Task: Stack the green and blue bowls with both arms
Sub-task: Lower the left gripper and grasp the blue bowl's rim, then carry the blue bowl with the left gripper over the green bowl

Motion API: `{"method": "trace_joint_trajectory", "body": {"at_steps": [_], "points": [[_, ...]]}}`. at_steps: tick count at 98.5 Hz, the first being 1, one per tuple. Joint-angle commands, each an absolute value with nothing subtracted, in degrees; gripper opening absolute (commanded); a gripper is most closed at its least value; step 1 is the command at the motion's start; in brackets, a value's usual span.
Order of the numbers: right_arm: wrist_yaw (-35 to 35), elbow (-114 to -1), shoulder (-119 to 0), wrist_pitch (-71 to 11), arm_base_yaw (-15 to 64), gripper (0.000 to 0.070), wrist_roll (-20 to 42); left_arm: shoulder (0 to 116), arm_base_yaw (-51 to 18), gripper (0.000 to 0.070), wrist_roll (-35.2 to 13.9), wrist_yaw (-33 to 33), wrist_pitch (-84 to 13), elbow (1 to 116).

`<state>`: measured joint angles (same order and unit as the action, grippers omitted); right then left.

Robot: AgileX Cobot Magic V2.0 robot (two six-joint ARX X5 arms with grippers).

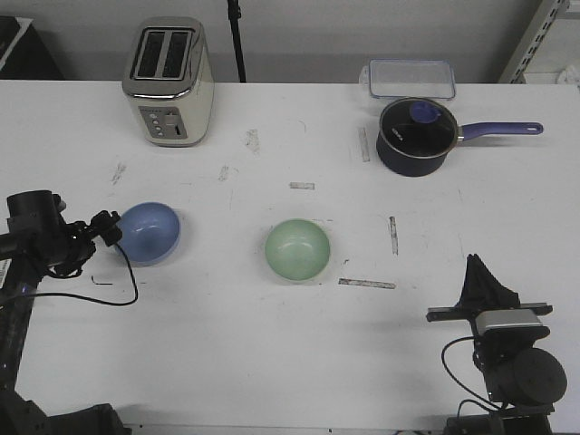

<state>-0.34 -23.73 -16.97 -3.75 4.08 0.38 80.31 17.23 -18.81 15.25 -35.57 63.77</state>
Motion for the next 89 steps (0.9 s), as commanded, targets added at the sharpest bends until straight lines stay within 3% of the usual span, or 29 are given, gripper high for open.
{"method": "trace_joint_trajectory", "body": {"at_steps": [1, 39, 56, 70, 80, 89], "points": [[-0.4, -23.5, -16.9, -3.0, 4.2, 0.0015, 0.2, 82.1, 17.5, 0.0419, -18.7, 15.6, -35.3, 64.9], [-0.4, -23.6, -16.9, -3.0, 4.2, 0.0015, 0.2, 88.4, 16.1, 0.0391, -18.7, 15.6, -34.2, 64.9], [-0.4, -23.6, -16.9, -3.0, 4.2, 0.0015, 0.2, 90.0, 14.7, 0.0151, -18.7, 15.6, -34.2, 64.9], [-0.4, -23.6, -16.9, -3.0, 4.2, 0.0015, 0.2, 90.1, 13.9, 0.0097, -18.8, 15.5, -34.0, 64.9], [-0.4, -23.6, -16.9, -3.0, 4.2, 0.0015, 0.2, 90.1, 13.8, 0.0, -18.9, 15.5, -33.9, 64.9], [-0.4, -23.6, -16.9, -3.0, 4.2, 0.0015, 0.2, 90.1, 13.8, 0.0001, -19.0, 15.5, -34.0, 64.9]]}}
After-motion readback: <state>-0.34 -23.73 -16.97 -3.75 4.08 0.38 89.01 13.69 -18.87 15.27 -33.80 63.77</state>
